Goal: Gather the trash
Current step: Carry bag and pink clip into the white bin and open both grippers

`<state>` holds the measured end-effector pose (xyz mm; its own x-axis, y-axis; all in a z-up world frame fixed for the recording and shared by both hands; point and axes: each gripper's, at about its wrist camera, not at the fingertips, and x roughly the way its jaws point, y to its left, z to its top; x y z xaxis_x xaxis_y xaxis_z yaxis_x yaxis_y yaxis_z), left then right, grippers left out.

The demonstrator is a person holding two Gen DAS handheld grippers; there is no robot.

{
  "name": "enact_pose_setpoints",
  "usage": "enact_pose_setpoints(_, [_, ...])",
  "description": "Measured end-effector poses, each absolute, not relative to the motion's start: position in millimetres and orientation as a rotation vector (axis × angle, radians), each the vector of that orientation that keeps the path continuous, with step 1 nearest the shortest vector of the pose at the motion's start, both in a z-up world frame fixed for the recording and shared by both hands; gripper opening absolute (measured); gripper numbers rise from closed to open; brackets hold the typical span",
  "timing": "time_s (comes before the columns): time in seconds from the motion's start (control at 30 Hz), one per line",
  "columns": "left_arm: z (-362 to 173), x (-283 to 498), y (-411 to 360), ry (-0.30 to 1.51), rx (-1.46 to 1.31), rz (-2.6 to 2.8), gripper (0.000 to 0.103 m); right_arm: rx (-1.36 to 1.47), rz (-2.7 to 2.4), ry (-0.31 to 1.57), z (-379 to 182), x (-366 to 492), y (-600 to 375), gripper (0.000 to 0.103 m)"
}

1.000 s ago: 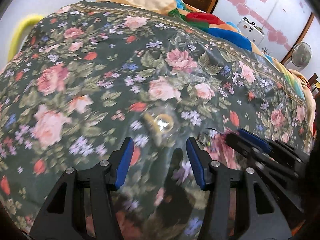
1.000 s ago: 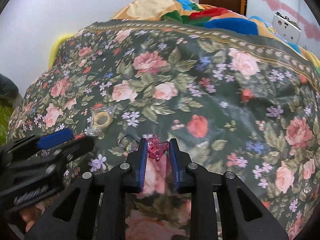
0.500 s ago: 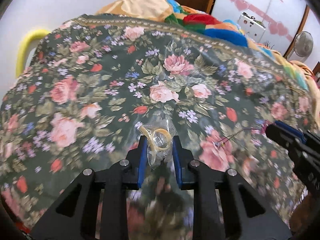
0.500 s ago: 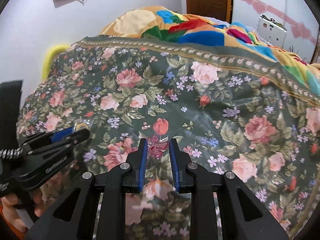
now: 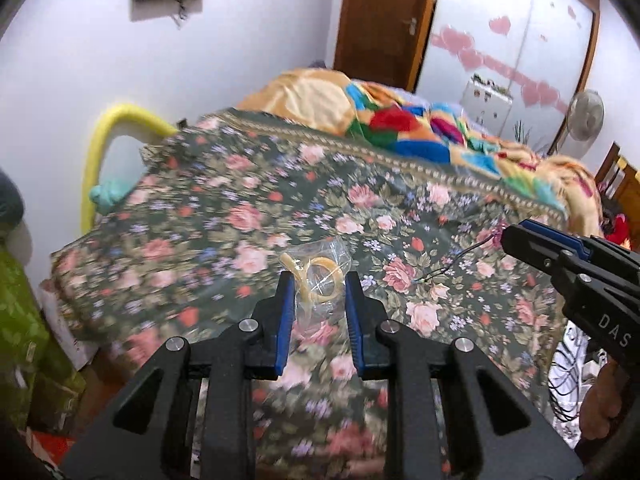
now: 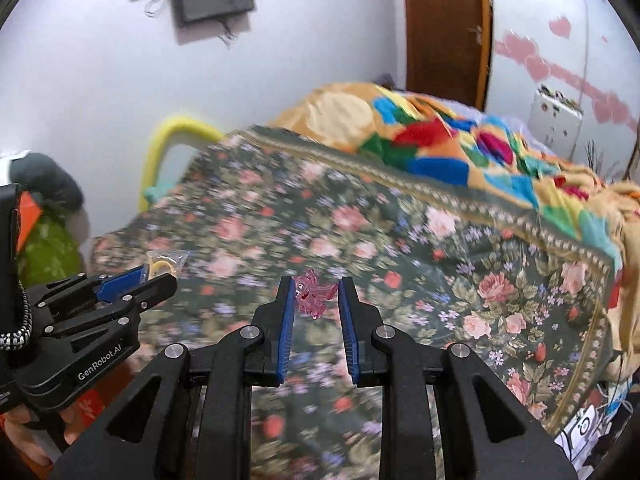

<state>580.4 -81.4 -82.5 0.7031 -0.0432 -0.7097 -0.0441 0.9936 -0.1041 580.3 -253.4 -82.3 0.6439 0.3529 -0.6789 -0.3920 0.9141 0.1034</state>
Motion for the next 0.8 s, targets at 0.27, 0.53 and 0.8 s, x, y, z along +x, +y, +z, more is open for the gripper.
enact_pose_setpoints(0.27, [-37, 478, -24, 0.729, -0.144, 0.068, 0.024, -0.098, 0.527, 0.692, -35, 500, -199, 0.020])
enact_pose_setpoints(0.53, [-39, 381, 36, 0.740, -0.150, 0.178, 0.024, -0.144, 0.661, 0.683, -29, 421, -133, 0.020])
enact_pose_setpoints(0.8, [-82, 316, 89, 0.811, -0.211, 0.253, 0.024, -0.197, 0.765, 0.739, -59, 374, -76, 0.020])
